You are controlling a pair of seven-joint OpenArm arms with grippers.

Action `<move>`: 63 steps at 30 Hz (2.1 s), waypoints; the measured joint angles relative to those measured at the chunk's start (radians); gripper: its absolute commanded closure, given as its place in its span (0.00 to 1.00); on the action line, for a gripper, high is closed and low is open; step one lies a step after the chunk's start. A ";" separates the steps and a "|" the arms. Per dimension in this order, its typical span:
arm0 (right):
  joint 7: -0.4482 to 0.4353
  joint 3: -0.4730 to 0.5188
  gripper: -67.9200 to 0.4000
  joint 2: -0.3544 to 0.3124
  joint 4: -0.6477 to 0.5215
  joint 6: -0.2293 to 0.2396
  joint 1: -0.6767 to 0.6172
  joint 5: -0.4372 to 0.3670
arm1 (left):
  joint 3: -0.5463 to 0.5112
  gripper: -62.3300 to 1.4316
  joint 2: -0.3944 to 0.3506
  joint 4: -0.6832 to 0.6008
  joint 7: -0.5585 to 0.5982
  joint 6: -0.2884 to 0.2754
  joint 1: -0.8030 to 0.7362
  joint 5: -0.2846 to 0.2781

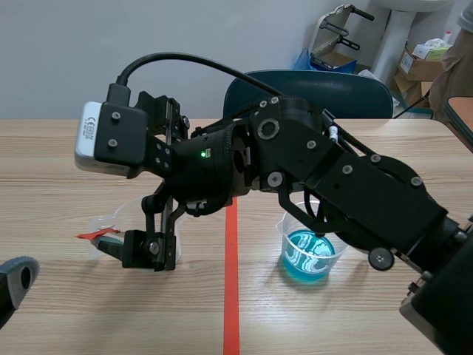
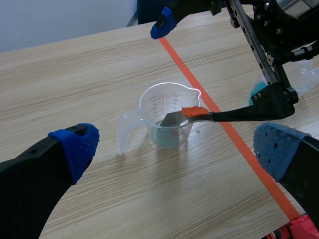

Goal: Do the redox reaction experiment

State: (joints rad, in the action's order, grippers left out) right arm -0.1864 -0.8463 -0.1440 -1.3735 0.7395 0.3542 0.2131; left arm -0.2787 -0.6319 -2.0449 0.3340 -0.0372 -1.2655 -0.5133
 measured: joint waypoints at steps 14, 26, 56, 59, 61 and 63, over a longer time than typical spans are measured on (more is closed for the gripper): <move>0.000 0.000 0.00 0.000 0.000 0.000 0.000 0.000 | 0.000 0.00 0.000 0.000 0.000 0.000 0.000 0.000; 0.000 0.000 0.00 0.000 0.000 0.000 0.000 0.000 | 0.000 0.00 0.000 0.000 0.000 0.000 0.000 0.000; 0.012 0.000 0.00 0.000 0.000 0.000 -0.020 0.000 | 0.000 0.00 0.000 0.000 0.000 0.000 0.000 0.000; 0.011 0.000 0.00 0.000 0.000 0.000 -0.022 0.000 | 0.000 0.00 0.000 0.000 0.000 0.000 0.000 0.000; 0.011 0.000 0.00 0.000 0.000 0.000 -0.022 0.000 | 0.000 0.00 0.000 0.000 0.000 0.000 0.000 0.000; 0.011 0.000 0.00 0.000 0.000 0.000 -0.022 0.000 | 0.000 0.00 0.000 0.000 0.000 0.000 0.000 0.000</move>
State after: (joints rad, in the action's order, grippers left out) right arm -0.1749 -0.8463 -0.1440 -1.3735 0.7391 0.3321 0.2131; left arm -0.2787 -0.6319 -2.0449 0.3340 -0.0372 -1.2655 -0.5133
